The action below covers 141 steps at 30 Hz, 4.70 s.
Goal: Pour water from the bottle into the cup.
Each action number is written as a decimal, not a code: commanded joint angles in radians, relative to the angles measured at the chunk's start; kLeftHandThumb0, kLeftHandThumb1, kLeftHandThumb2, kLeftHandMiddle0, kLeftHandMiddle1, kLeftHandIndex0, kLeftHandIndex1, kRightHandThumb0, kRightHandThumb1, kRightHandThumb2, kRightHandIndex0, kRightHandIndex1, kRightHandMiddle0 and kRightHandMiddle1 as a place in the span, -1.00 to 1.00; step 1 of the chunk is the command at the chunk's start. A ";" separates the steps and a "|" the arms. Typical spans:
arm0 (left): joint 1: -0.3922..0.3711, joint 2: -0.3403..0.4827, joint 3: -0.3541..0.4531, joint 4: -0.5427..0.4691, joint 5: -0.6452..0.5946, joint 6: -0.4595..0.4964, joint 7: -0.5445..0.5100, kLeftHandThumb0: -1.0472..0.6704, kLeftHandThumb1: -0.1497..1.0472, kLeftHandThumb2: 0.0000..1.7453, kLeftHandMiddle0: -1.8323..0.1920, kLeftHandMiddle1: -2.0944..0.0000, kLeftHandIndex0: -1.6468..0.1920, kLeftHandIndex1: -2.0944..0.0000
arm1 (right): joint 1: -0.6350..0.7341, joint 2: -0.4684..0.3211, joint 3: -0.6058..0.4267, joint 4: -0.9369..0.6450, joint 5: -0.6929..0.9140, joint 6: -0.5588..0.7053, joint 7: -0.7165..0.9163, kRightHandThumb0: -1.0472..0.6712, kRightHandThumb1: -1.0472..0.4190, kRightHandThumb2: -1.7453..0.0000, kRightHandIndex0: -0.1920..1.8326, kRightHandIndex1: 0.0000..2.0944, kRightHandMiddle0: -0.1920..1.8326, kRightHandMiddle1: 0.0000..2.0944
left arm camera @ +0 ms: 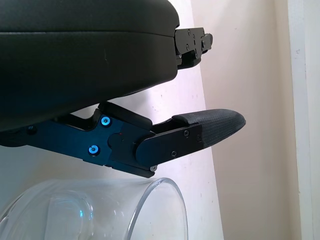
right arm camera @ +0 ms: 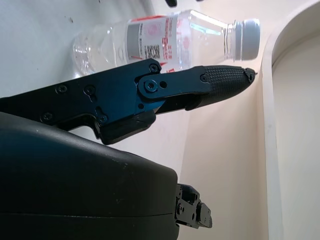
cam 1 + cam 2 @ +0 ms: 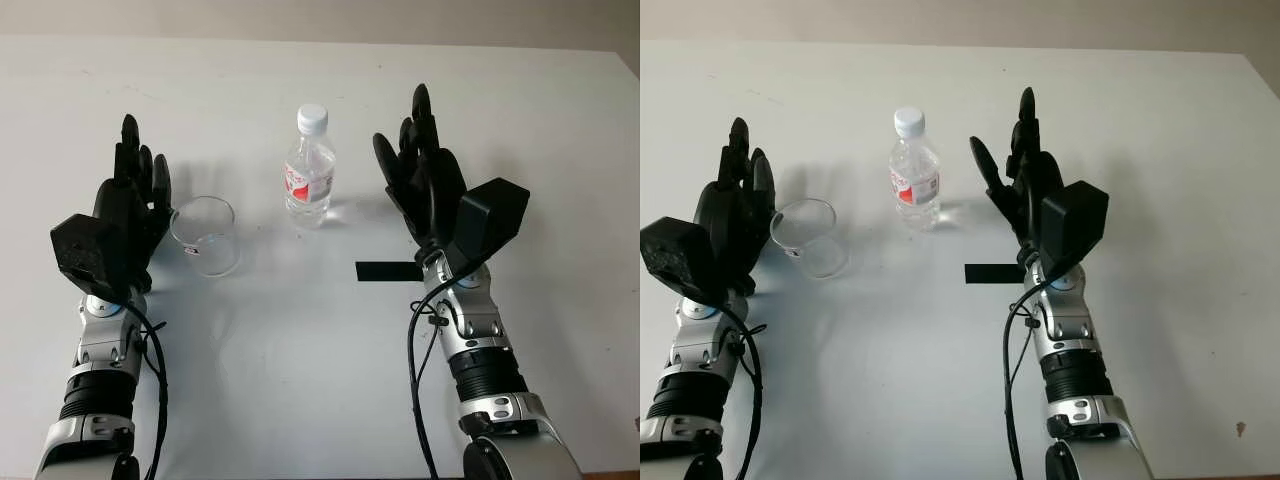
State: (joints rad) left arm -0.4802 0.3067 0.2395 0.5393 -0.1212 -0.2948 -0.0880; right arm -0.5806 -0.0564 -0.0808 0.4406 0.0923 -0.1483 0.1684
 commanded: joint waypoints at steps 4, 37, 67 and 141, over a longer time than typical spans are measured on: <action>-0.003 -0.008 0.001 -0.016 -0.007 -0.007 -0.007 -0.60 1.00 -0.24 0.92 0.95 0.95 0.95 | 0.000 -0.008 0.005 -0.012 0.017 0.008 0.038 -0.78 -1.00 0.75 -1.00 -1.00 -1.00 -1.00; -0.014 -0.024 0.000 -0.006 -0.003 -0.016 0.000 -0.60 1.00 -0.23 0.93 0.95 0.95 0.95 | -0.308 -0.003 0.088 0.489 -0.065 -0.150 0.202 -0.99 -0.81 0.94 -1.00 -1.00 -1.00 -1.00; -0.020 -0.034 0.002 -0.010 -0.002 -0.008 0.015 -0.61 1.00 -0.27 0.91 0.95 0.92 0.94 | -0.438 0.068 0.065 0.754 -0.110 -0.245 0.184 -0.20 -0.82 0.93 -0.44 0.95 -0.47 0.97; -0.039 -0.058 0.004 0.031 0.004 -0.039 0.052 -0.61 1.00 -0.26 0.88 0.95 0.90 0.95 | -0.835 -0.143 0.783 0.769 -1.058 -0.316 -0.883 -0.07 -0.99 0.89 0.21 1.00 -0.17 1.00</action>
State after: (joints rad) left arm -0.5164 0.2503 0.2437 0.5643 -0.1209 -0.3228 -0.0398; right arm -1.3744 -0.1940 0.6963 1.2335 -0.9593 -0.4595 -0.6957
